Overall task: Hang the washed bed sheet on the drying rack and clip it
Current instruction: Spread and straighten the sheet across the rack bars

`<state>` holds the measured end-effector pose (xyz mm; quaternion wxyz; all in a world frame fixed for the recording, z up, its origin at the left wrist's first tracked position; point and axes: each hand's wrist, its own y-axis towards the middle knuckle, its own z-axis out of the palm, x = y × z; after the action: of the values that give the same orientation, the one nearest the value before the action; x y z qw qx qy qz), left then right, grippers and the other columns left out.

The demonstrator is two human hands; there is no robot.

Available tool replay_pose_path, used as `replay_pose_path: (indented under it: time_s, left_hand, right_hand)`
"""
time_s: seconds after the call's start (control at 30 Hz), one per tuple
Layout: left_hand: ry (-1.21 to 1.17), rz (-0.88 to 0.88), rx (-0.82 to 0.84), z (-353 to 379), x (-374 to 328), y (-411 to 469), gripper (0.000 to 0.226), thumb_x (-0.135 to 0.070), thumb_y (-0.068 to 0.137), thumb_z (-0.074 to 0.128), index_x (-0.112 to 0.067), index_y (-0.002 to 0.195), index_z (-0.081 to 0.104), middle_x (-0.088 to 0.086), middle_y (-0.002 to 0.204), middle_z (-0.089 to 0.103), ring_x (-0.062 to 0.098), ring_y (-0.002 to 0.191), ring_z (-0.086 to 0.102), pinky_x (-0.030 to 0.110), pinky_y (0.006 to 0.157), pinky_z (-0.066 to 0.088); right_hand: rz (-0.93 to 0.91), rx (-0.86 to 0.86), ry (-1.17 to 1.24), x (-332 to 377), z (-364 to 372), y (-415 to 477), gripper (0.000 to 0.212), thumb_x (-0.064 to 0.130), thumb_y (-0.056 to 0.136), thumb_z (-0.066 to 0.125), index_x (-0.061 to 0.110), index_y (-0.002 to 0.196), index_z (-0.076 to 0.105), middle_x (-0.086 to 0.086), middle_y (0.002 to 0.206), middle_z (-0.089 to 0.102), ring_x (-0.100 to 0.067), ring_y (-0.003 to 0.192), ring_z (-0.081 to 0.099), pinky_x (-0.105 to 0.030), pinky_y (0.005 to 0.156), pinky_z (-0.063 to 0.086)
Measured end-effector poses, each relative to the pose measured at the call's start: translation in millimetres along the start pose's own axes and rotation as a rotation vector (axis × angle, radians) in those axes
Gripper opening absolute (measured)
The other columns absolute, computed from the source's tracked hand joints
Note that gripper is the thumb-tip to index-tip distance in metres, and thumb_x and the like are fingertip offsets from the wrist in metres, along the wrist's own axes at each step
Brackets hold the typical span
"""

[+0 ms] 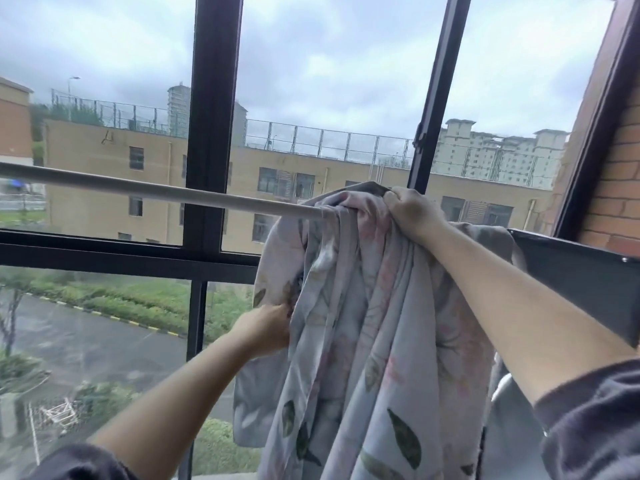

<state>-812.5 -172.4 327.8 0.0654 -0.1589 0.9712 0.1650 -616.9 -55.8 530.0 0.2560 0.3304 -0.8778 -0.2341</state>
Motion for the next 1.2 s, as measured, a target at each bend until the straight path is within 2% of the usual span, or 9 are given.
replay_pose_path:
  time_s: [0.17, 0.37, 0.53, 0.7, 0.8, 0.9, 0.97, 1.1, 1.2]
  left_hand:
    - [0.300, -0.141, -0.071, 24.0, 13.8, -5.8, 0.019, -0.015, 0.086, 0.050, -0.018, 0.100, 0.062, 0.002, 0.090, 0.068, 0.024, 0.079, 0.067, 0.030, 0.058, 0.044]
    - [0.208, -0.303, 0.042, 55.2, 26.2, -19.9, 0.012, -0.016, 0.089, 0.052, -0.017, 0.096, 0.061, 0.001, 0.095, 0.067, 0.024, 0.087, 0.066, 0.030, 0.062, 0.043]
    - [-0.209, -0.238, -0.037, 58.4, 21.7, -6.2, 0.021, -0.016, 0.083, 0.051, -0.012, 0.103, 0.053, 0.009, 0.093, 0.065, 0.029, 0.081, 0.063, 0.037, 0.067, 0.055]
    - [-0.751, -0.038, -0.477, 22.6, -6.1, 4.6, 0.052, -0.005, 0.080, 0.063, -0.026, 0.125, 0.046, -0.003, 0.107, 0.064, 0.018, 0.094, 0.062, 0.037, 0.079, 0.054]
    - [-0.762, 0.029, -0.512, -2.3, -13.6, 5.2, 0.035, -0.017, 0.075, 0.067, -0.029, 0.106, 0.058, -0.010, 0.092, 0.065, 0.009, 0.082, 0.061, 0.023, 0.069, 0.049]
    - [-0.618, 0.052, -0.468, -14.0, -17.0, 4.7, 0.005, -0.030, 0.076, 0.062, -0.025, 0.077, 0.062, -0.005, 0.075, 0.063, 0.017, 0.066, 0.057, 0.028, 0.056, 0.039]
    - [-0.579, 0.060, -0.475, -12.9, -15.1, 3.2, 0.017, -0.031, 0.077, 0.062, -0.027, 0.063, 0.053, -0.006, 0.066, 0.057, 0.016, 0.058, 0.051, 0.030, 0.051, 0.035]
    - [-0.565, 0.013, -0.496, -12.4, -3.4, 3.2, 0.014, -0.033, 0.078, 0.062, -0.019, 0.076, 0.060, -0.006, 0.059, 0.056, 0.018, 0.056, 0.050, 0.032, 0.052, 0.044]
    - [-0.633, -0.012, -0.494, -24.1, 21.3, 7.3, 0.007, -0.032, 0.081, 0.067, -0.025, 0.083, 0.067, -0.009, 0.070, 0.065, 0.014, 0.062, 0.062, 0.033, 0.056, 0.052]
  right_hand:
    - [-0.030, -0.036, -0.003, -6.3, 1.8, -1.1, 0.030, 0.038, 0.092, 0.028, 0.024, 0.092, 0.055, -0.014, 0.109, 0.064, -0.030, 0.098, 0.057, -0.038, 0.083, 0.044]
    - [-0.059, -0.031, -0.028, 7.1, 8.4, -0.4, 0.026, 0.033, 0.093, 0.028, 0.025, 0.086, 0.052, -0.013, 0.110, 0.064, -0.030, 0.097, 0.056, -0.034, 0.073, 0.036]
    - [-0.055, -0.073, -0.015, 3.2, 8.6, -1.7, 0.031, 0.032, 0.094, 0.028, 0.020, 0.096, 0.057, -0.013, 0.112, 0.064, -0.030, 0.099, 0.056, -0.035, 0.073, 0.035]
    - [-0.225, -0.301, 0.097, -0.1, 16.1, -13.2, 0.028, 0.016, 0.096, 0.037, 0.016, 0.122, 0.045, -0.007, 0.122, 0.058, -0.027, 0.110, 0.054, -0.041, 0.091, 0.041]
    - [-0.500, -0.508, -0.090, 5.5, 19.2, -21.6, 0.028, 0.004, 0.089, 0.049, 0.016, 0.114, 0.056, -0.004, 0.117, 0.056, -0.025, 0.111, 0.051, -0.041, 0.097, 0.038]
    - [-0.655, -0.531, -0.250, 17.3, 19.4, -38.5, 0.022, 0.025, 0.088, 0.049, 0.015, 0.103, 0.061, -0.005, 0.111, 0.057, -0.024, 0.105, 0.053, -0.044, 0.094, 0.038]
    - [-0.699, -0.549, -0.348, 29.2, 21.8, -52.6, 0.033, 0.043, 0.087, 0.046, 0.014, 0.094, 0.060, -0.005, 0.103, 0.056, -0.024, 0.097, 0.053, -0.044, 0.089, 0.040]
    - [-0.804, -0.476, -0.577, 52.1, 40.9, -69.0, 0.044, 0.058, 0.077, 0.057, 0.014, 0.080, 0.062, -0.004, 0.088, 0.056, -0.025, 0.084, 0.051, -0.040, 0.077, 0.034]
    - [-0.722, -0.436, -0.807, 58.9, 52.3, -67.8, 0.027, 0.037, 0.074, 0.067, 0.017, 0.094, 0.067, -0.004, 0.088, 0.065, -0.027, 0.081, 0.057, -0.038, 0.076, 0.035]
